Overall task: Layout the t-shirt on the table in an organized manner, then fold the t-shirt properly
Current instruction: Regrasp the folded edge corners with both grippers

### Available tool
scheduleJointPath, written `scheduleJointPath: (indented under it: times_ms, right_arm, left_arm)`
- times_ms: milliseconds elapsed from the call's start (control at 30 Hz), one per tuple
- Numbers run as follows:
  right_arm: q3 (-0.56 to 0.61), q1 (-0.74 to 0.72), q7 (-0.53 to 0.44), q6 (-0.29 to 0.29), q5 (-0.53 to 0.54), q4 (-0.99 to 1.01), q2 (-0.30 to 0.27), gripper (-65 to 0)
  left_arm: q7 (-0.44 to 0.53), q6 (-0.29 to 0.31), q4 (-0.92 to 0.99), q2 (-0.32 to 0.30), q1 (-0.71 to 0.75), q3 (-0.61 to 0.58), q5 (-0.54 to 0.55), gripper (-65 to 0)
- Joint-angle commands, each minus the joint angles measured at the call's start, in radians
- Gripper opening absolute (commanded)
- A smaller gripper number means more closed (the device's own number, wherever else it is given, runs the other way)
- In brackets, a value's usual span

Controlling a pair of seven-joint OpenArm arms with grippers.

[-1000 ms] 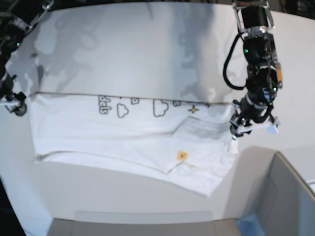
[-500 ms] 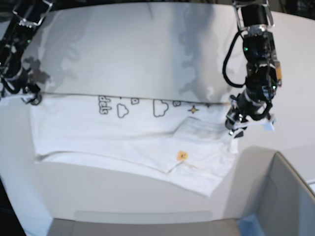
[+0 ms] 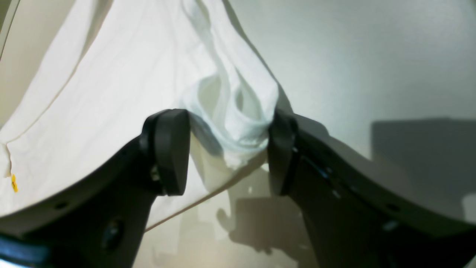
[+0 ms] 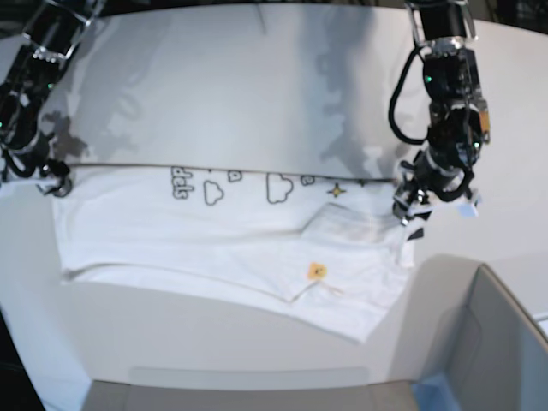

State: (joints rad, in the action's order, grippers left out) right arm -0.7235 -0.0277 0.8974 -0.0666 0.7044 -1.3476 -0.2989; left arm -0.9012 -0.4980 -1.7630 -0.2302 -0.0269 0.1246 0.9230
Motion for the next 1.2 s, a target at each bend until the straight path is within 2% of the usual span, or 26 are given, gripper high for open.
scheduleJointPath:
  times_ms: [0, 133, 233, 300, 400, 633, 733, 867, 933, 1033, 1167]
  right_arm:
    - [-0.005, -0.013, -0.013, 0.007, 0.011, -0.016, -0.021, -32.3]
    - [-0.003, -0.011, -0.013, 0.007, 0.011, -0.016, -0.030, -32.3]
    - [-0.003, -0.010, -0.013, 0.007, 0.011, -0.016, -0.039, -32.3]
    - [-0.003, -0.008, -0.013, 0.007, 0.011, -0.016, -0.039, -32.3]
    - [-0.003, -0.008, -0.013, 0.007, 0.011, -0.016, -0.039, -32.3]
    - [0.018, -0.010, -0.013, 0.007, 0.011, -0.016, -0.039, -32.3]
    - [0.034, -0.013, -0.017, 0.007, 0.011, -0.016, -0.039, -32.3]
    - [0.058, -0.018, -0.017, 0.007, 0.011, -0.016, -0.039, -32.4]
    - [0.060, -0.027, -0.017, 0.007, 0.011, -0.016, -0.039, -32.7]
    - [0.074, -0.027, -0.017, 0.007, 0.011, -0.016, -0.043, -39.6]
    - [0.080, -0.028, -0.013, 0.006, 0.011, -0.016, -0.058, -57.2]
  left_arm:
    - [0.009, 0.011, -0.007, -0.010, -0.028, 0.004, 0.005, -36.3]
    - [0.009, 0.005, 0.031, -0.016, -0.055, 0.004, 0.001, -35.3]
    - [0.011, -0.069, 0.061, -0.022, -0.057, -0.003, -0.054, -35.2]
    - [0.011, -0.090, 0.065, -0.022, -0.057, -0.009, -0.121, -35.2]
    - [-0.002, -0.089, 0.070, -0.022, -0.057, -0.010, -0.170, -35.2]
    - [0.003, -0.089, 0.076, -0.024, -0.057, -0.010, -0.175, -35.2]
    - [0.004, -0.075, 0.140, -0.024, -0.097, -0.010, -0.175, -35.2]
    - [0.012, 0.023, 0.231, -0.024, -0.127, -0.003, -0.175, -35.2]
    - [0.038, 0.026, 0.240, -0.024, -0.127, -0.007, -0.175, -35.2]
    - [0.057, 0.029, 0.252, -0.024, -0.127, -0.010, -0.175, -36.6]
    - [0.061, 0.029, 0.305, -0.024, -0.127, -0.010, -0.175, -47.0]
